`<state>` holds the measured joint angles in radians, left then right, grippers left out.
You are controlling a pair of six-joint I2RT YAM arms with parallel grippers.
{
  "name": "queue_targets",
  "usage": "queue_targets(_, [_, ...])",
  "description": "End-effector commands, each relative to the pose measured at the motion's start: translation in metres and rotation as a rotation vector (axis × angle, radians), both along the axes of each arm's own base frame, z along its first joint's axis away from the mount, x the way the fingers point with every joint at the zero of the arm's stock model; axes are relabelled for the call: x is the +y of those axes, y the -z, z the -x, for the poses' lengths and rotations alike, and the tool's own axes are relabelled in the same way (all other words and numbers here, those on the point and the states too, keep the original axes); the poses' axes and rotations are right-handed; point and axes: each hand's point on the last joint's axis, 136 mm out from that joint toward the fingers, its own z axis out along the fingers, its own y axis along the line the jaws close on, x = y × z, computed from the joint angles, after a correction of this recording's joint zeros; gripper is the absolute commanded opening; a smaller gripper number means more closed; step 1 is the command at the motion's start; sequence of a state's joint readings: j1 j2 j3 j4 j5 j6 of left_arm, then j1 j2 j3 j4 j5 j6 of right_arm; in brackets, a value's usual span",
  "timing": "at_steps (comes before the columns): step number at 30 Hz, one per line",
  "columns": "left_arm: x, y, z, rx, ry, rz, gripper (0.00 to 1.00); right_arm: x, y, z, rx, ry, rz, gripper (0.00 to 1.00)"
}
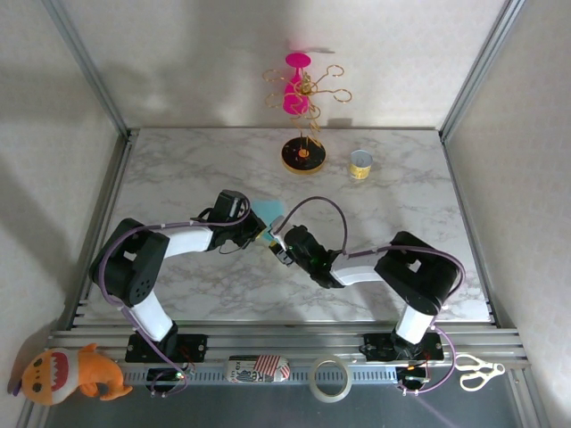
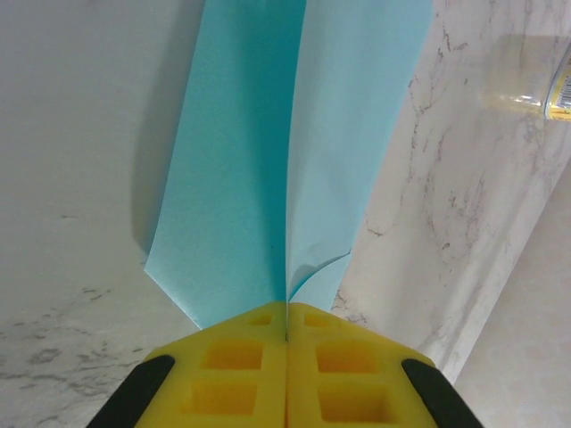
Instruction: Fold a paper plane with a square sheet of paper (pick it up from the middle)
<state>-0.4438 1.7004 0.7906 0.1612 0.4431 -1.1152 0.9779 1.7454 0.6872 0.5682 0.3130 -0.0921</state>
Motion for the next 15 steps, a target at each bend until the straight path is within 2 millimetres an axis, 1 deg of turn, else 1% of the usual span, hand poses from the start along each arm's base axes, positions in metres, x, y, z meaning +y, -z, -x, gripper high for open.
queue_targets(1, [-0.002, -0.018, -0.005, -0.026, -0.02, 0.005, 0.07, 0.007, -0.004, -0.01, -0.075, 0.019, 0.013, 0.47])
queue_targets(5, [-0.002, -0.018, -0.004, -0.026, -0.018, 0.003, 0.08, 0.01, 0.011, -0.013, -0.052, 0.025, 0.05, 0.43])
queue_targets(10, [-0.003, -0.021, -0.004, -0.029, -0.018, 0.011, 0.09, 0.01, 0.016, -0.013, -0.054, 0.023, 0.066, 0.36])
queue_targets(12, [-0.003, -0.024, -0.006, -0.035, -0.021, 0.015, 0.11, 0.009, 0.018, -0.013, -0.056, 0.019, 0.077, 0.32])
queue_targets(15, [0.002, -0.031, -0.01, -0.048, -0.035, 0.024, 0.18, 0.007, 0.019, -0.013, -0.065, 0.014, 0.097, 0.24])
